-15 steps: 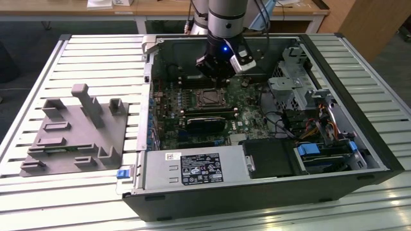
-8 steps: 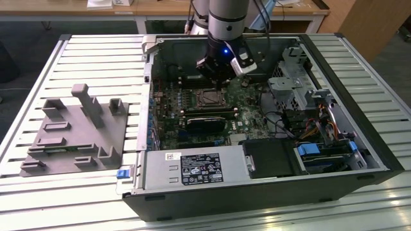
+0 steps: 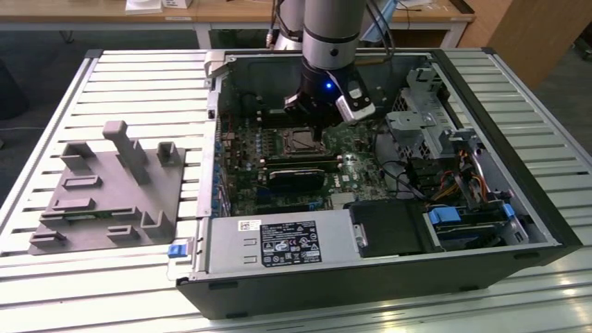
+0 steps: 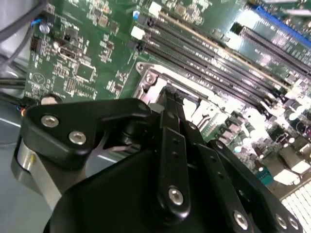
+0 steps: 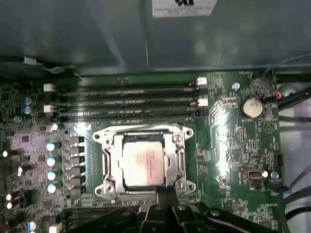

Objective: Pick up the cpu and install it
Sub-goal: 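Install the second cpu locking lever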

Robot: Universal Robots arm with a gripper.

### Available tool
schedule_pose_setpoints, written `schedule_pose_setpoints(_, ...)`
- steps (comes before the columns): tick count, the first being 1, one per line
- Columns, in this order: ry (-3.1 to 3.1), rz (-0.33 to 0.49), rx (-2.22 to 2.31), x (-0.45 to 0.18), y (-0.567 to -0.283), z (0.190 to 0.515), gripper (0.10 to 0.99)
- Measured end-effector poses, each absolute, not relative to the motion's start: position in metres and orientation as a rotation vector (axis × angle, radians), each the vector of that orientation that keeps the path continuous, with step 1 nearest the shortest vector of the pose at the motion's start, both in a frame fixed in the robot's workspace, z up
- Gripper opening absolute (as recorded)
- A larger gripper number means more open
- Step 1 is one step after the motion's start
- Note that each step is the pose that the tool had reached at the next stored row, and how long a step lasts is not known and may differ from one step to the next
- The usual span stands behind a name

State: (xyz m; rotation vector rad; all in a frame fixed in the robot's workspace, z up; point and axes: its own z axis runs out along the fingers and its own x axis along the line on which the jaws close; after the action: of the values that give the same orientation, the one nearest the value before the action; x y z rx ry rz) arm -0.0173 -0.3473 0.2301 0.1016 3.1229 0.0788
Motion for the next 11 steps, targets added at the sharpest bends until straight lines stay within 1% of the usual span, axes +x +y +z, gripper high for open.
schedule_pose_setpoints(11,3.123,0.079,0.102,-0.0173,-0.3483,0.23,0.106)
